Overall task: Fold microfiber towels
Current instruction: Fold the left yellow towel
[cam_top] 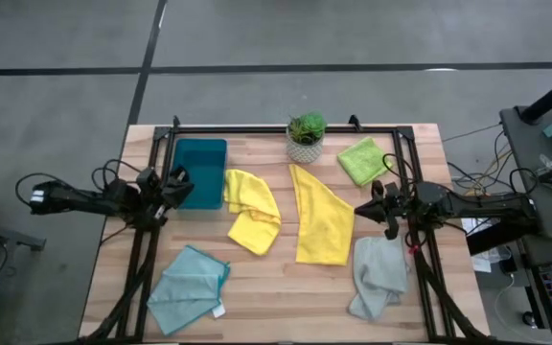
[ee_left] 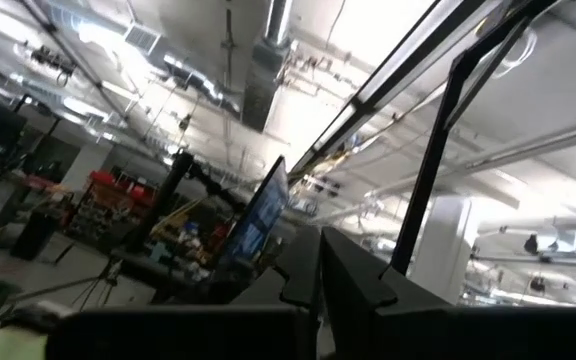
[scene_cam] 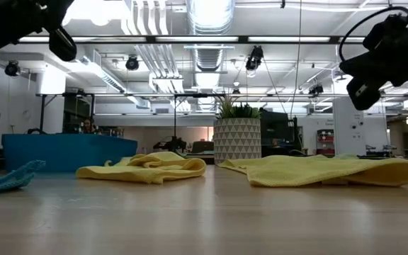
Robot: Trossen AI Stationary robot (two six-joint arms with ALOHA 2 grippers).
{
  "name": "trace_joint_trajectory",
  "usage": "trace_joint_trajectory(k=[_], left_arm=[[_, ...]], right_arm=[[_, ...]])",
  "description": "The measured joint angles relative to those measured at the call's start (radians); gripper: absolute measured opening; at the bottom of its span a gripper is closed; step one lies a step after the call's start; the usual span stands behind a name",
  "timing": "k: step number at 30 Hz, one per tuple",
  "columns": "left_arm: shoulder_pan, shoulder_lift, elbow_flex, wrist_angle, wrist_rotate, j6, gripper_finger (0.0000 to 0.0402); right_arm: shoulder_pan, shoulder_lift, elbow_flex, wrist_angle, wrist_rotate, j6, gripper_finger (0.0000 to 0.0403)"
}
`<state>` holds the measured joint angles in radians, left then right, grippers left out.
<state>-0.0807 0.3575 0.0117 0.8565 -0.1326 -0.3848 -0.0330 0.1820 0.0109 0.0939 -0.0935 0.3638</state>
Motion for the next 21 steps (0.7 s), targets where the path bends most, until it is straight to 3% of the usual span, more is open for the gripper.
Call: trace_joint_trajectory(k=[4,7,15,21], left_arm=[[0.0,0.078,0.028,0.002,0.0,0.032,0.0],[0.0,0.128,0.048,-0.002,-0.007,0.074,0.0],[0.0,0.294,0.1,-0.001,-0.04,0.156,0.0],[0.0,0.421,0.158,-0.011,-0.043,0.167,0.0]], right_arm=[[0.0,0.024,0.0,0.033,0.211,-0.024,0.0009],[0.0,0.055,0.0,0.122,0.302,-0.042,0.0009],[0.0,0.19,0.001,0.465,0.358,-0.149,0.0009],[0.0,0.316,0.103,0.487,0.359,-0.232,0.0009]])
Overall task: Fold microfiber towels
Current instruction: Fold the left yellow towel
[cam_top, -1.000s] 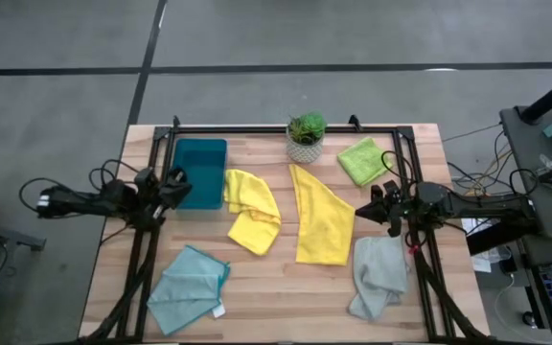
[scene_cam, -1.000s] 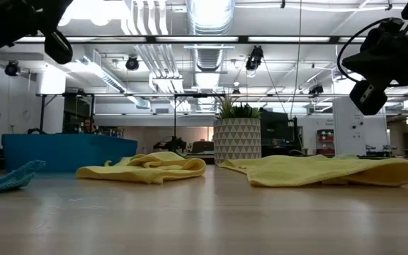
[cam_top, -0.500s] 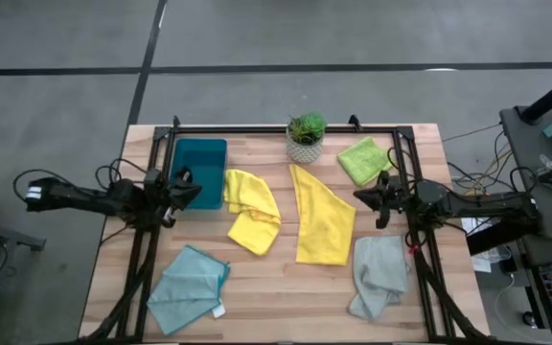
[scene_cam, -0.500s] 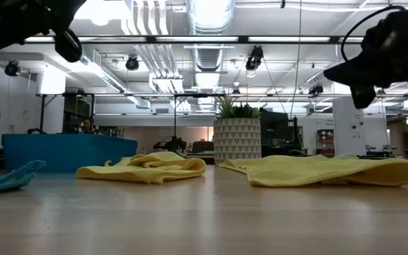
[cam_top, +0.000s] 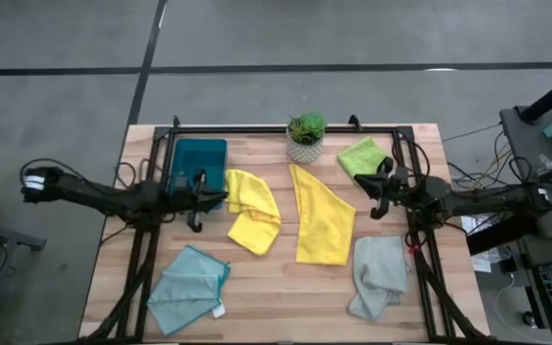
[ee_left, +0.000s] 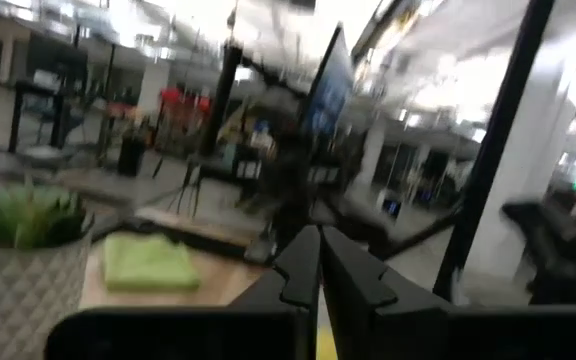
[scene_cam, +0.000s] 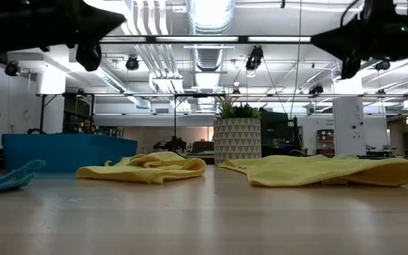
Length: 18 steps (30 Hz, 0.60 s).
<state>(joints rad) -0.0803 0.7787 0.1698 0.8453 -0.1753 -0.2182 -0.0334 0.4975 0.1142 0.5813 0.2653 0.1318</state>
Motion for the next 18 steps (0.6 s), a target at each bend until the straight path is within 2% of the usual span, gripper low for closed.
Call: trace_joint_trajectory(k=[6,12,18], left_arm=[[0.002,0.118,0.078,-0.017,-0.011,0.076,0.0],[0.008,0.191,0.184,-0.193,-0.014,0.081,0.0001],[0.009,0.235,0.241,-0.315,-0.014,0.105,0.004]], right_arm=[[0.0,0.159,0.147,0.002,-0.002,-0.147,0.0009],[0.0,0.332,0.272,-0.014,-0.004,-0.215,0.0009],[0.001,0.506,0.38,0.004,-0.011,-0.246,0.0009]])
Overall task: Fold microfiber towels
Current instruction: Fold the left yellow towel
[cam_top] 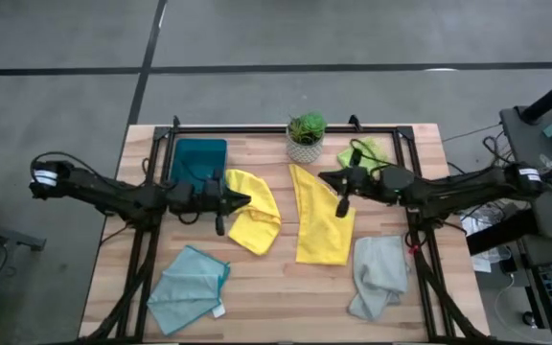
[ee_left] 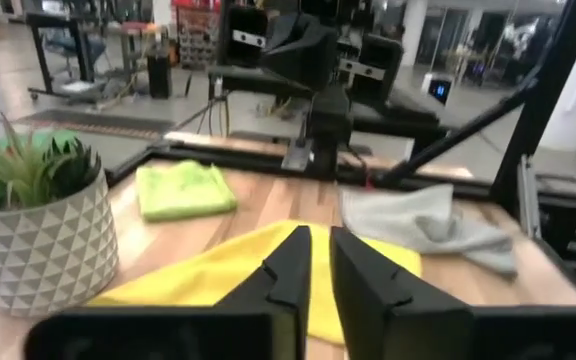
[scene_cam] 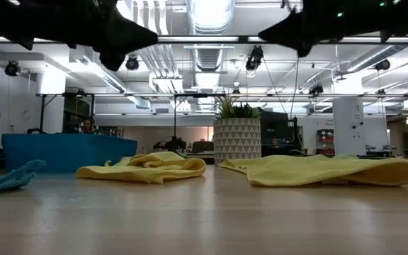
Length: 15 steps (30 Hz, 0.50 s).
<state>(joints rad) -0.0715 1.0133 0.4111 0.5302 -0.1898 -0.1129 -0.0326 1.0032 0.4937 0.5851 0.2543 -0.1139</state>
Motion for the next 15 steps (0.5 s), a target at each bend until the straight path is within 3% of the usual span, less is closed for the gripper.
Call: trace_joint_trajectory(k=[8,15], left_arm=[[0.0,0.015,0.02,-0.13,-0.008,0.069,0.0115],[0.0,0.015,0.016,-0.22,-0.014,0.128,0.0132]], right_arm=[[0.0,0.218,0.107,-0.003,-0.003,0.0,0.0009],[0.0,0.383,0.195,-0.004,-0.051,0.018,0.0009]])
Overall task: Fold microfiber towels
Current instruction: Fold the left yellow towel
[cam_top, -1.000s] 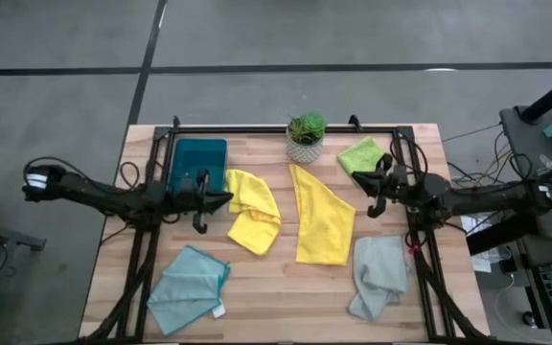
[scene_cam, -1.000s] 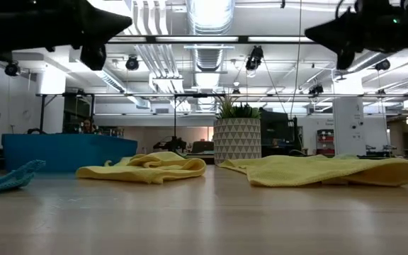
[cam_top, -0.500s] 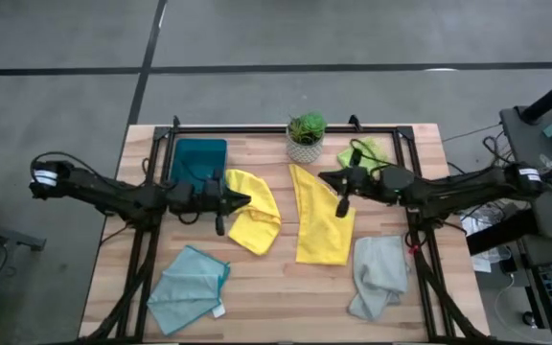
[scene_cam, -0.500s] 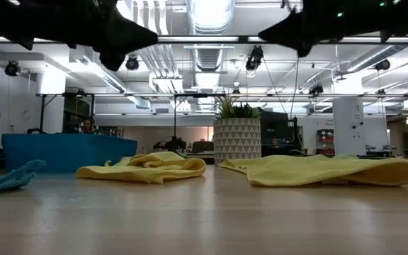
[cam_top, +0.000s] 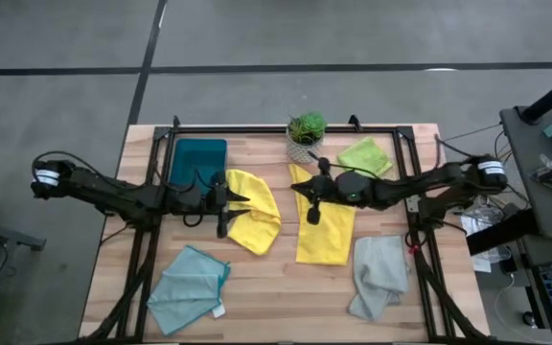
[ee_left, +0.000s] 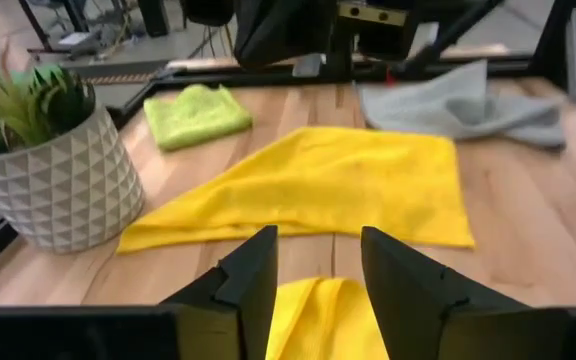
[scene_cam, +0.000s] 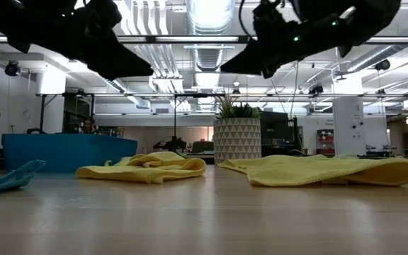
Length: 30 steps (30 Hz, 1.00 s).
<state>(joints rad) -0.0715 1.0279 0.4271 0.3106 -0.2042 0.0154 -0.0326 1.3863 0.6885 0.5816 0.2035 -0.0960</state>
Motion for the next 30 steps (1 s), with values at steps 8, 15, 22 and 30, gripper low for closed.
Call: trace_joint_trajectory(k=[8,15,22,30], left_arm=[[0.0,-0.001,0.003,-0.038,-0.021,0.115,0.0132],[0.009,-0.036,0.019,-0.036,-0.11,0.277,0.0132],[0.019,-0.098,0.016,-0.028,-0.208,0.333,0.0132],[0.019,-0.129,-0.006,-0.032,-0.222,0.333,0.0132]], right_arm=[[0.0,0.139,0.103,-0.004,-0.037,0.053,0.0013],[0.0,0.217,0.241,-0.23,-0.055,0.103,0.0069],[0.0,0.353,0.414,-0.495,-0.055,0.13,0.015],[0.0,0.507,0.53,-0.562,-0.107,0.102,0.0194]])
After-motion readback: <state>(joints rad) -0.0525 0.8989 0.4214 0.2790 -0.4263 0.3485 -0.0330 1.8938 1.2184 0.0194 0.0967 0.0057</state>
